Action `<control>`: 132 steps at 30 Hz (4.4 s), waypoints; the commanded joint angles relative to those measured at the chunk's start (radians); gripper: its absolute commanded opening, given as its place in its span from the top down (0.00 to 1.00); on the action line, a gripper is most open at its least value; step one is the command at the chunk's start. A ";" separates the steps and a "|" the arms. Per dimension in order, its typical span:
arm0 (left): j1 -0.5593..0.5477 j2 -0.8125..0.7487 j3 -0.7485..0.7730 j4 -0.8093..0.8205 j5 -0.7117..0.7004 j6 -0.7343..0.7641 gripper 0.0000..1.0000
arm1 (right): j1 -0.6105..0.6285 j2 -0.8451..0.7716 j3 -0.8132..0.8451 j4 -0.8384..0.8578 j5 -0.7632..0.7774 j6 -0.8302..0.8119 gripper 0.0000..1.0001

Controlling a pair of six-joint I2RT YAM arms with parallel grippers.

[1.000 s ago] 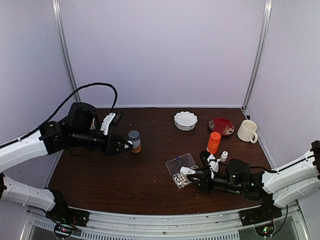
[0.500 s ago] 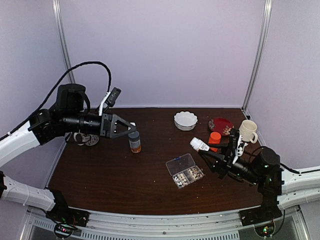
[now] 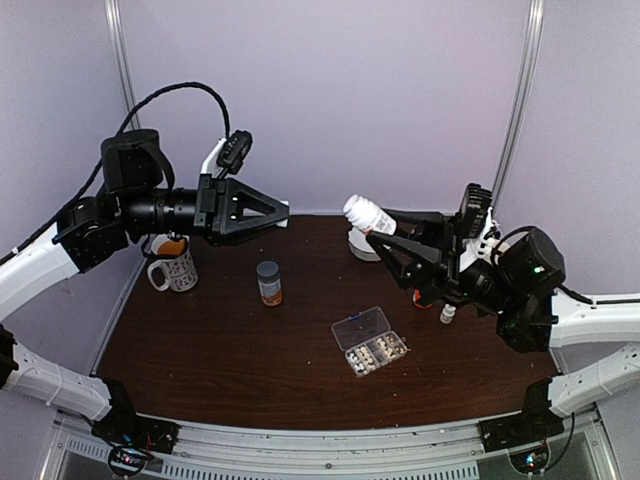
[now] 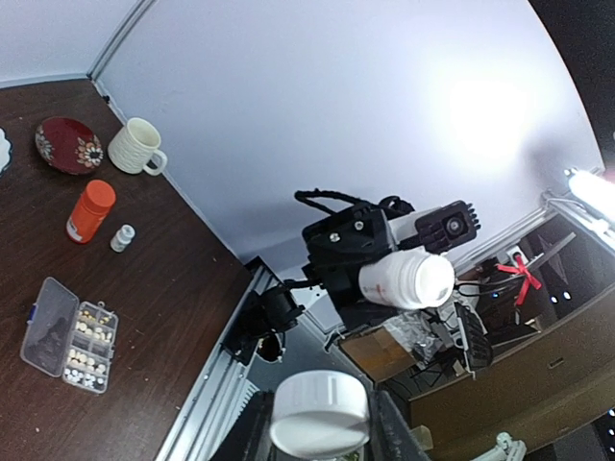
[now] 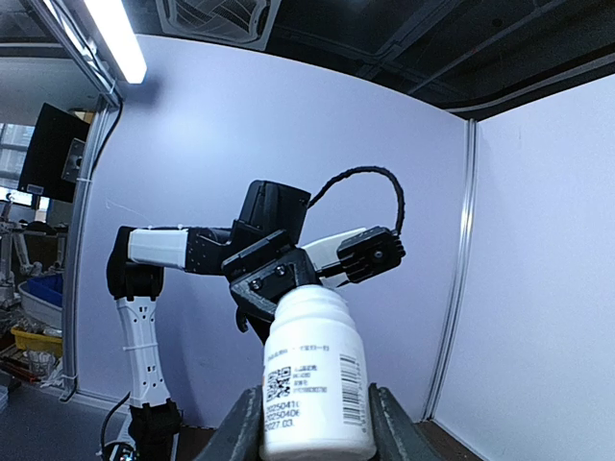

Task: Sort the pills into containers
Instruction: Place the lid of the pill bottle on the pill bottle.

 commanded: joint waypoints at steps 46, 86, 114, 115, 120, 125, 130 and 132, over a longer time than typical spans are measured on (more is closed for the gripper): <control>-0.071 0.009 -0.036 0.172 0.090 -0.129 1.00 | 0.012 0.182 0.157 -0.010 -0.111 -0.019 1.00; -0.071 0.009 -0.049 0.163 0.102 -0.139 1.00 | 0.041 0.174 0.342 -0.665 -0.035 -0.390 1.00; -0.071 0.053 -0.055 0.157 0.102 -0.274 0.82 | 0.057 0.208 0.435 -0.865 0.042 -0.572 1.00; -0.071 0.056 -0.057 0.153 0.098 -0.275 0.82 | 0.057 0.208 0.434 -0.865 0.044 -0.570 1.00; -0.068 0.061 -0.061 0.124 0.080 -0.278 0.78 | 0.057 0.204 0.410 -0.839 0.055 -0.562 1.00; -0.062 0.062 -0.073 0.097 0.061 -0.300 0.78 | 0.058 0.189 0.393 -0.821 0.077 -0.562 1.00; -0.059 0.067 -0.081 0.098 0.048 -0.317 0.77 | 0.057 0.186 0.390 -0.817 0.077 -0.552 1.00; -0.060 0.070 -0.080 0.086 0.043 -0.312 0.76 | 0.057 0.187 0.390 -0.818 0.077 -0.545 1.00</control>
